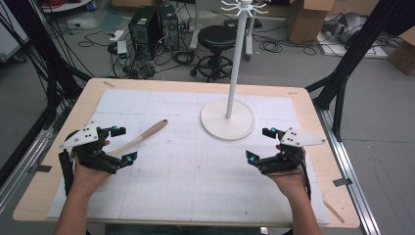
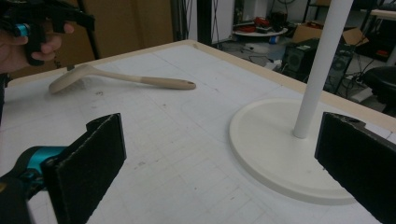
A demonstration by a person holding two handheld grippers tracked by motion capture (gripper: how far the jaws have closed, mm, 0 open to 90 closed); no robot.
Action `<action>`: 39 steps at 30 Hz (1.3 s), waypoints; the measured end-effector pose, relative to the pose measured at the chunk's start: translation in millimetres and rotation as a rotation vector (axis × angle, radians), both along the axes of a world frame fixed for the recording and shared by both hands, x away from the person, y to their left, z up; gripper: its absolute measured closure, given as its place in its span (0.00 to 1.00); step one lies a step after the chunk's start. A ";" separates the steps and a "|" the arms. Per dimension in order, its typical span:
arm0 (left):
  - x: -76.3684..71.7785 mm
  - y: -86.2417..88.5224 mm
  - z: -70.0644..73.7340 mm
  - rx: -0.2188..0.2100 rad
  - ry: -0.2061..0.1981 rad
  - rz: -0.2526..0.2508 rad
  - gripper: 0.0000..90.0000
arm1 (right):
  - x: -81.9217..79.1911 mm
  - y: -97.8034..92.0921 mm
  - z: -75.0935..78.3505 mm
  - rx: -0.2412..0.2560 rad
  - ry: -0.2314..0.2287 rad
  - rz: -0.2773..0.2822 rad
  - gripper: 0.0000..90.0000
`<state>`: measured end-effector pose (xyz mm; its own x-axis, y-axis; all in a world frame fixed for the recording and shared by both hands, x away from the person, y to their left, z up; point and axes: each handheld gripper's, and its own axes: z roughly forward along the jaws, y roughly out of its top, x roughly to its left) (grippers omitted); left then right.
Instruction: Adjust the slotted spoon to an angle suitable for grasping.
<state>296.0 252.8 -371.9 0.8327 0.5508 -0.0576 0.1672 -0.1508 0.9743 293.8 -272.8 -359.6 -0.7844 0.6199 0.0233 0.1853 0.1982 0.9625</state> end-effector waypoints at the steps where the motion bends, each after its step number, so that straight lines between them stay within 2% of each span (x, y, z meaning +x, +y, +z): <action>1: 0.4 0.0 -0.1 0.004 0.002 0.000 0.02 | -0.2 -0.5 0.3 0.001 0.007 0.001 0.01; 4: 2.4 1.0 1.4 -0.002 0.007 0.002 0.02 | -0.2 -1.1 1.0 0.004 0.007 -0.003 0.01; 5: 3.5 1.7 4.4 0.008 0.016 0.009 0.02 | -0.3 -1.1 1.1 0.006 0.009 -0.003 0.01; 8: 7.5 3.5 12.8 0.000 0.027 0.008 0.02 | 0.4 -2.6 1.1 0.006 0.007 -0.001 0.01; 10: 13.7 2.0 21.4 0.038 0.024 0.008 0.02 | 0.8 -3.0 0.9 0.007 0.013 -0.003 0.01; 14: 22.4 1.9 28.9 0.052 0.037 0.003 0.02 | 0.5 -3.6 1.1 0.006 0.012 -0.004 0.01; 16: 31.4 0.9 33.5 0.052 0.058 0.000 0.02 | 0.6 -4.4 1.3 0.007 0.013 -0.005 0.01; 19: 37.8 -0.9 34.1 0.062 0.075 -0.007 0.02 | 0.9 -4.6 1.2 0.006 0.015 -0.010 0.01; 21: 46.3 -5.7 33.7 0.103 0.102 -0.001 0.02 | 1.2 -4.2 1.0 0.002 0.012 -0.010 0.01; 28: 61.5 -12.6 34.1 0.133 0.129 0.015 0.02 | 2.6 -4.2 -0.6 -0.003 0.022 -0.010 0.01; 30: 68.0 -14.3 35.0 0.156 0.144 0.018 0.02 | 2.8 -4.4 -0.8 -0.002 0.023 -0.010 0.01; 32: 78.5 -17.9 33.9 0.181 0.186 0.019 0.02 | 3.1 -4.9 -1.2 0.000 0.022 -0.011 0.01; 34: 81.1 -18.8 33.0 0.194 0.197 0.019 0.02 | 3.2 -4.9 -1.3 0.000 0.022 -0.011 0.01; 35: 86.0 -20.6 30.9 0.223 0.212 0.028 0.02 | 3.2 -5.0 -1.4 0.000 0.022 -0.011 0.01; 39: 96.3 -23.3 26.0 0.270 0.249 0.048 0.02 | 3.2 -3.9 -2.1 -0.001 0.028 -0.006 0.01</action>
<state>392.3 229.4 -345.8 0.7842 0.6121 -0.1020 0.4071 -0.3834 0.8290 297.1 -276.6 -361.7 -0.7797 0.6246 0.0442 0.2129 0.1981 0.9568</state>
